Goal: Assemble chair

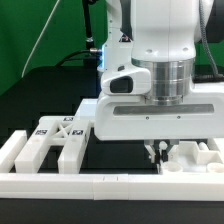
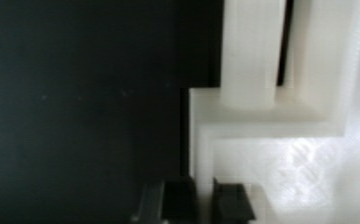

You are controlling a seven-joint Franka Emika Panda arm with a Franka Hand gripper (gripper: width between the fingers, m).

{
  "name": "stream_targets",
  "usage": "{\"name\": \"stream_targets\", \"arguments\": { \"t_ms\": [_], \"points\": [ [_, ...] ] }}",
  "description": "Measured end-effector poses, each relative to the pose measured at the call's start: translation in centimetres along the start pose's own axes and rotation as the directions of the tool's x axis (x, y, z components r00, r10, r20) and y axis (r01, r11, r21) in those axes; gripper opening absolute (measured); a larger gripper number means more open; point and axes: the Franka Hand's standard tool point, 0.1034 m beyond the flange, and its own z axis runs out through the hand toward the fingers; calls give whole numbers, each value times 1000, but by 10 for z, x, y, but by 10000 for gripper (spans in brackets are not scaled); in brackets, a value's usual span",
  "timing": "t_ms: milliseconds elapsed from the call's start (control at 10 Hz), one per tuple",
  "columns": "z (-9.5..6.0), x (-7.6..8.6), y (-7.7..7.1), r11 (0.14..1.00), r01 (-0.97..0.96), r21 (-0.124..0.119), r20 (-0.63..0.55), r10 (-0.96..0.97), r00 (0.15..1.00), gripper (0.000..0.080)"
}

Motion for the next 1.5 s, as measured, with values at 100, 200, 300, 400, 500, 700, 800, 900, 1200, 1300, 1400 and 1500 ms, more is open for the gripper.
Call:
{"name": "stream_targets", "arguments": {
  "t_ms": [100, 200, 300, 400, 500, 700, 800, 900, 1200, 1300, 1400, 1500],
  "points": [
    [1, 0, 0, 1000, -5, 1, 14, 4, 1000, 29],
    [2, 0, 0, 1000, -5, 1, 15, 5, 1000, 29],
    [2, 0, 0, 1000, -3, 1, 15, 3, 1000, 29],
    [2, 0, 0, 1000, -3, 1, 16, 3, 1000, 224],
    [2, -1, 0, 1000, -3, 1, 16, 3, 1000, 224],
    [2, -1, 0, 1000, -3, 1, 16, 3, 1000, 550],
    [2, -1, 0, 1000, -3, 1, 16, 3, 1000, 550],
    [2, -1, 0, 1000, -3, 1, 16, 3, 1000, 621],
    [2, -1, 0, 1000, -3, 1, 16, 3, 1000, 649],
    [2, -1, 0, 1000, -3, 1, 16, 3, 1000, 649],
    [2, -1, 0, 1000, -3, 1, 16, 3, 1000, 649],
    [2, 0, 0, 1000, -2, 1, 15, 2, 1000, 649]
  ]
}}
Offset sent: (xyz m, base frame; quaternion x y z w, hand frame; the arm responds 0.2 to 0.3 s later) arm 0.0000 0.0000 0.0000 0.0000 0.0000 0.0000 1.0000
